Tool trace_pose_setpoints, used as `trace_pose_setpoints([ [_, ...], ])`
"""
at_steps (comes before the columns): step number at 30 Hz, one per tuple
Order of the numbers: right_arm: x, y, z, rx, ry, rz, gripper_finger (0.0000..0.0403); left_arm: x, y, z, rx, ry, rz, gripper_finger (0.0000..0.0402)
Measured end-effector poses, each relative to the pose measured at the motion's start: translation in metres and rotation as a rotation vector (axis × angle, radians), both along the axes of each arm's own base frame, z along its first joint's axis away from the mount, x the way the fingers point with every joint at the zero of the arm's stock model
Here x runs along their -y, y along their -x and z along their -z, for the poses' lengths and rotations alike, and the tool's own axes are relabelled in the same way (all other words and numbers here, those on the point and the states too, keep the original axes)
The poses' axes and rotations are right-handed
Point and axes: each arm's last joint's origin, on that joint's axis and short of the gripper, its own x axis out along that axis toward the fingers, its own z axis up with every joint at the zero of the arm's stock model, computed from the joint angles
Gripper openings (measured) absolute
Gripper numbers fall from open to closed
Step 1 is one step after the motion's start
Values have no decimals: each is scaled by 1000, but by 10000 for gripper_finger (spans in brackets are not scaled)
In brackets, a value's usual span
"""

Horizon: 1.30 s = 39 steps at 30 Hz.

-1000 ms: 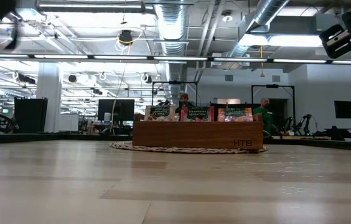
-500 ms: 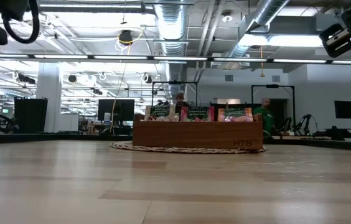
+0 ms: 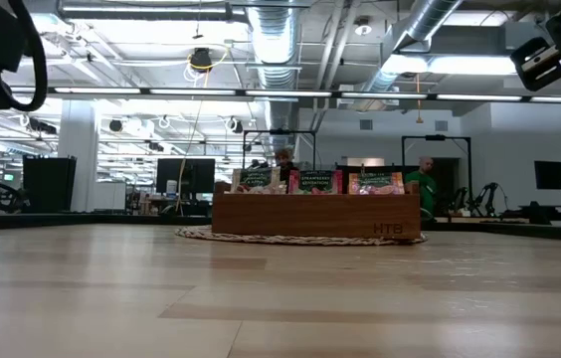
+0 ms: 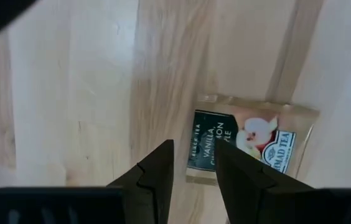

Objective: Pick & Place Tea
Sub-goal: Put the brown tea bag into the left section of the wooden organizer

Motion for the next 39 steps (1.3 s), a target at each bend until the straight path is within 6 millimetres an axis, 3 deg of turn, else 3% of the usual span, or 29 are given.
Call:
trace_pose_setpoints([
  [10,0,0,0,0,0,0,134,8,-1,0,29,60,69,108],
  [39,0,1,-3,31,-11,0,134,5,2,5,-11,67,12,108],
])
